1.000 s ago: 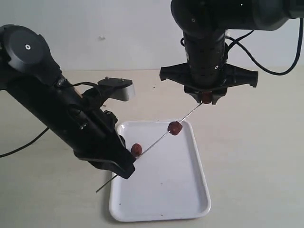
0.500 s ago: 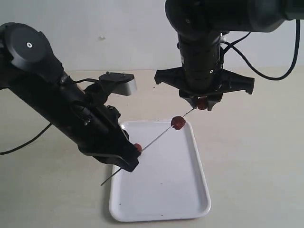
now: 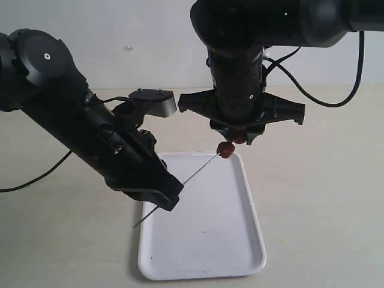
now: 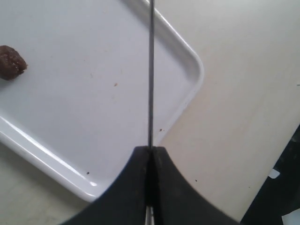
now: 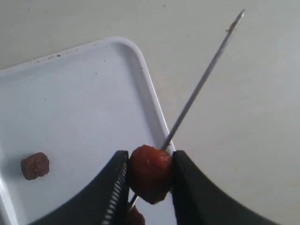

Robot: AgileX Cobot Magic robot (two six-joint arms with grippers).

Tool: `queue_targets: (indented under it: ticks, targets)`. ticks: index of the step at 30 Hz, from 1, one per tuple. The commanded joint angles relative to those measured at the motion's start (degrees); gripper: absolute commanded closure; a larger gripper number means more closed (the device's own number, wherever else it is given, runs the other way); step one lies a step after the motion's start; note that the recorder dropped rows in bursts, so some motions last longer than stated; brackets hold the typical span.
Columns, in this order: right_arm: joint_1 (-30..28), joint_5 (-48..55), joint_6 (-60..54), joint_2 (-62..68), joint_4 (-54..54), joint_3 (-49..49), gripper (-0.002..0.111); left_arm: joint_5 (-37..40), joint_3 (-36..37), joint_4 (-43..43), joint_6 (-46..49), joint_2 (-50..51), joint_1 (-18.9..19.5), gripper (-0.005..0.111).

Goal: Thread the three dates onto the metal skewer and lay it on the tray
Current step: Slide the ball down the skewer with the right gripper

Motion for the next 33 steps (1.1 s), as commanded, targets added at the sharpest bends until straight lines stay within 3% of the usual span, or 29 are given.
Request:
queue_targets:
  ticks: [1,26,28,33]
  targets:
    - [0.0,-0.1,0.2,-0.6,2.1,0.2,0.077,-1.7,-0.3,-0.6,0.2,0.1,0.2,0.107]
    - [0.0,-1.8,0.1,-0.6,3.1,0.2,0.077,-1.6,-0.3,-0.6,3.2,0.1,0.2,0.107]
    - [0.0,-1.8,0.1,-0.6,3.1,0.2,0.073,-1.6,-0.3,-0.6,3.4,0.1,0.2,0.107]
    - [0.0,-1.7,0.8,-0.6,1.7,0.2,0.047,-1.8,-0.3,-0.6,3.4,0.1,0.2,0.107]
